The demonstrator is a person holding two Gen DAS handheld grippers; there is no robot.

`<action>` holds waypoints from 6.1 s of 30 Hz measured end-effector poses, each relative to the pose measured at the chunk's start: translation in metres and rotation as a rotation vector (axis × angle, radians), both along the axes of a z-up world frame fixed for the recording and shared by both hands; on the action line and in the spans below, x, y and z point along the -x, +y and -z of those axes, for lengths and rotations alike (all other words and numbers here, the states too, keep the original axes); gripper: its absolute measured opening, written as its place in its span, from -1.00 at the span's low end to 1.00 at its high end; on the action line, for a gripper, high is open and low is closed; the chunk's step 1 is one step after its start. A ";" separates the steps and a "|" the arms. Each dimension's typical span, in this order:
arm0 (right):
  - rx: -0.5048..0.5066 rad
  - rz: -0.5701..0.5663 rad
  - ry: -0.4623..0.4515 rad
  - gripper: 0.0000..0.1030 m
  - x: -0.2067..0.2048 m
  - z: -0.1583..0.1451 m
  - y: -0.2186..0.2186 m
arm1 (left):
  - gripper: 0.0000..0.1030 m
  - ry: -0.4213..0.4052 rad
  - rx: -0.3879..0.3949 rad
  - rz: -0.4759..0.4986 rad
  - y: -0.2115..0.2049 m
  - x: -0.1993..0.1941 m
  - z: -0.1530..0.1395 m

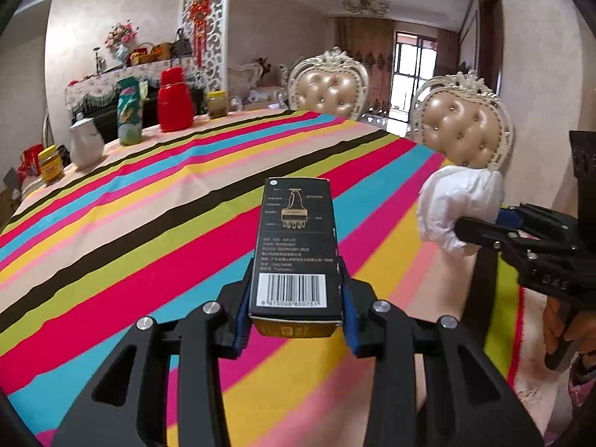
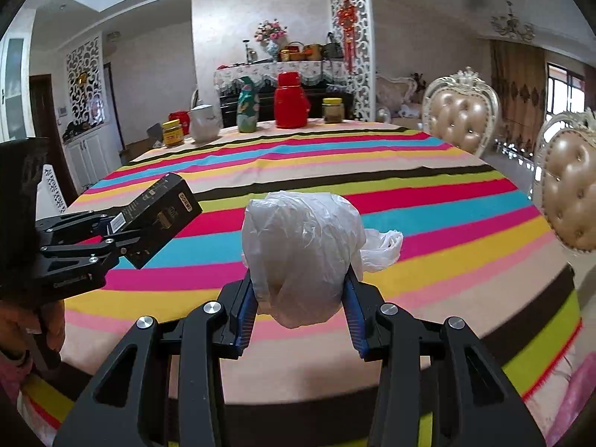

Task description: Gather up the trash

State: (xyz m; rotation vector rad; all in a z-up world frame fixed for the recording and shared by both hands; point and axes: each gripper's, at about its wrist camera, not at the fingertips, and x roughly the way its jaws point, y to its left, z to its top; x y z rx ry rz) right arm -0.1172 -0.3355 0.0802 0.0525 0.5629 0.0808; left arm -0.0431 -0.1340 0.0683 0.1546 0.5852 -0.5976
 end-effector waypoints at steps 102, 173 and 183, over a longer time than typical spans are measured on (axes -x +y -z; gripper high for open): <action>0.121 0.820 -0.031 0.65 0.285 -0.056 -0.148 | 0.91 -0.258 0.121 0.522 -0.222 0.178 -0.033; 0.111 0.887 0.042 0.65 0.312 -0.017 -0.120 | 0.91 -0.026 0.095 0.804 -0.238 0.194 -0.007; 0.114 0.885 0.043 0.65 0.311 -0.018 -0.119 | 0.91 -0.035 0.094 0.804 -0.239 0.196 -0.008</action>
